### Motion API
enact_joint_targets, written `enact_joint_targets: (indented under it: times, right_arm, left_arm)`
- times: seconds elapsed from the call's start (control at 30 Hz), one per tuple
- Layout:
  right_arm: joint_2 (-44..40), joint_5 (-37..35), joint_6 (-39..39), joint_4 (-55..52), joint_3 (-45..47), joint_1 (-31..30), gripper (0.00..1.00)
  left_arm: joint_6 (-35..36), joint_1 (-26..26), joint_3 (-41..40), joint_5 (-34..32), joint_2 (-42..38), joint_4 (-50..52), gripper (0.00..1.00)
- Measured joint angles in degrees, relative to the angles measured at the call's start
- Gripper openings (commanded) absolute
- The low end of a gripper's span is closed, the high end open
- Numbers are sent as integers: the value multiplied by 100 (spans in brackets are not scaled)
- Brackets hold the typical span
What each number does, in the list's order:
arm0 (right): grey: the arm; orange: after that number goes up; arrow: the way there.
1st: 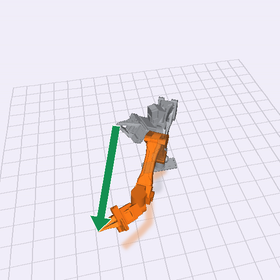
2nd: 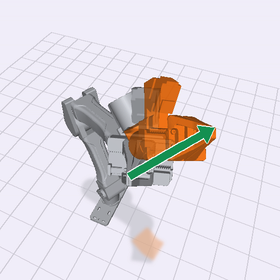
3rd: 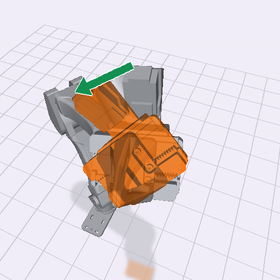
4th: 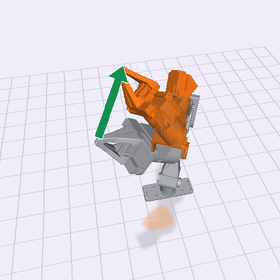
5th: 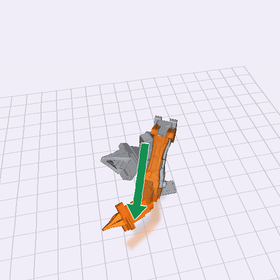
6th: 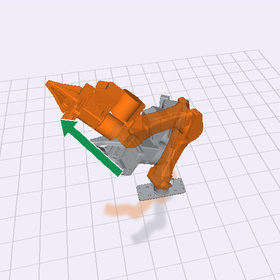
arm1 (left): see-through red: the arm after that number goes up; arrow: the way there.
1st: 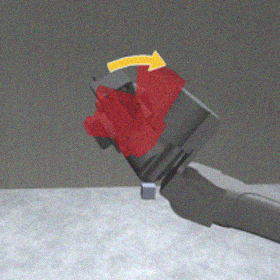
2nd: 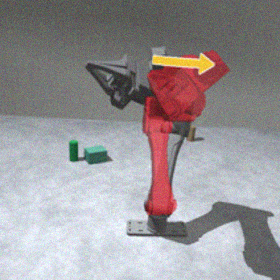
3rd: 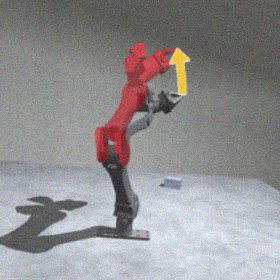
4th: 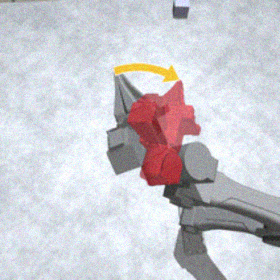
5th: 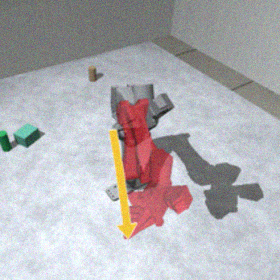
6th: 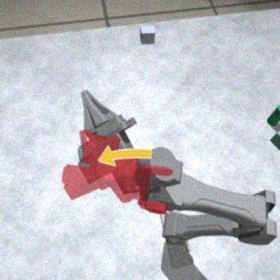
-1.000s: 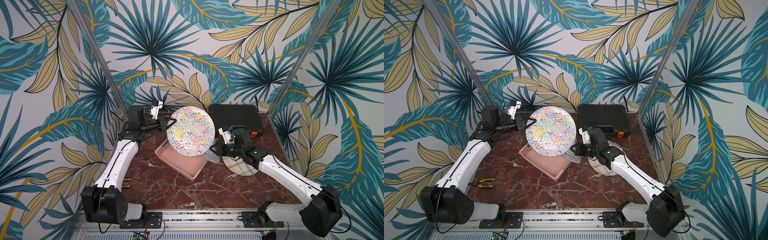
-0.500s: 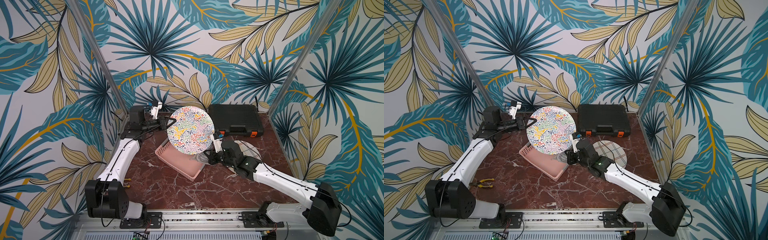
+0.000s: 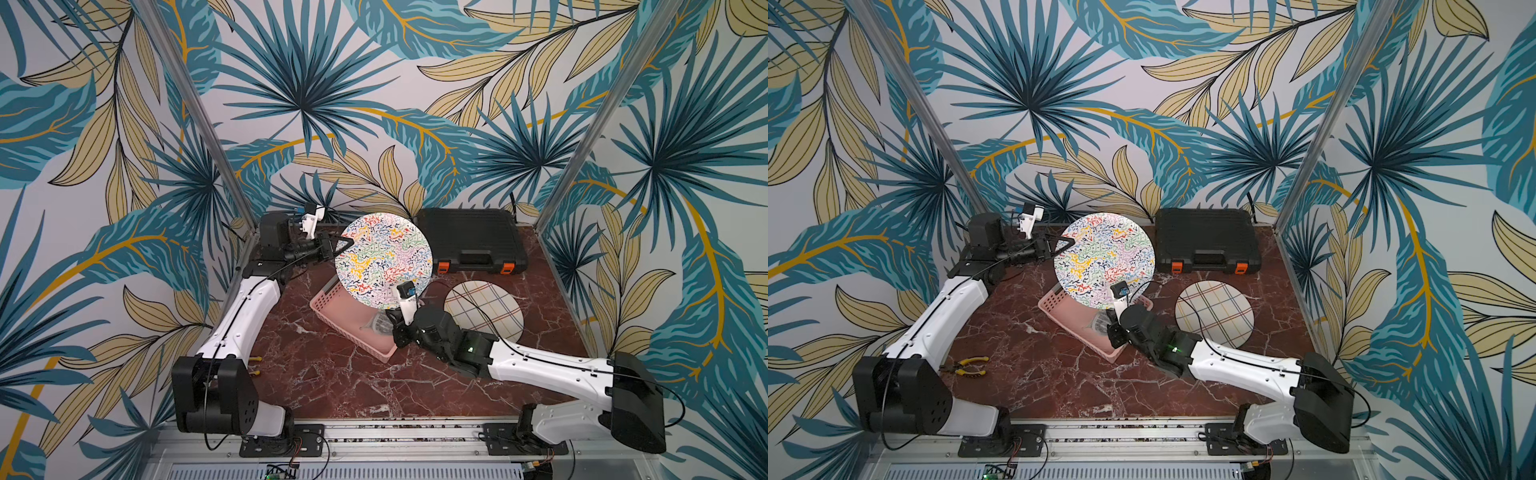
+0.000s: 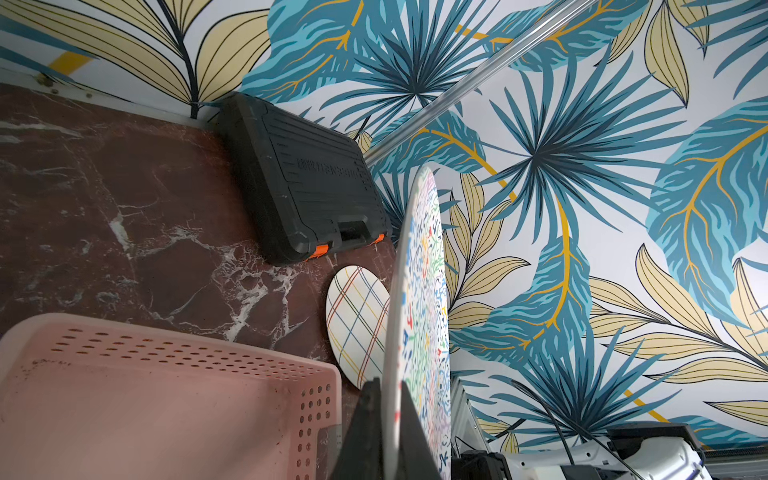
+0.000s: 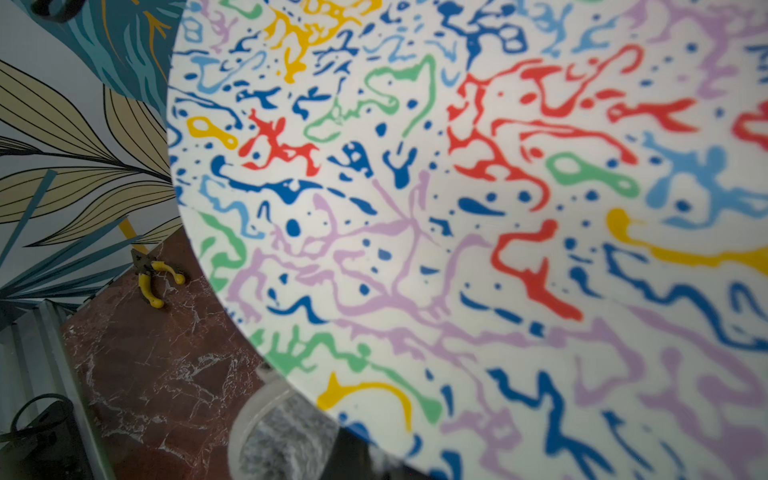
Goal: Wipe the wet plate dry
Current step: Wipe the plate with towel.
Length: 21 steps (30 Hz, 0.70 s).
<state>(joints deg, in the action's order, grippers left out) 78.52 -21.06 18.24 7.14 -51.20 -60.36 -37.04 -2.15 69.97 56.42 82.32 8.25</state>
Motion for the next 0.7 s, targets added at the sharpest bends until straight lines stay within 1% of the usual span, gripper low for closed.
enact_joint_targets:
  times: [0.27, 0.57, 0.7]
  right_arm:
    - [599, -765, -350, 332, -448, -472, 0]
    - [1327, -1154, -437, 369, -1246, -586, 0]
    - [1502, -1213, -439, 354, -1519, -608, 0]
  left_arm:
    - [-7, 0, -48, -79, -2, -33, 0]
    - [-50, 0, -70, -208, -28, -166, 0]
    - [-76, -2, -96, -245, -92, -234, 0]
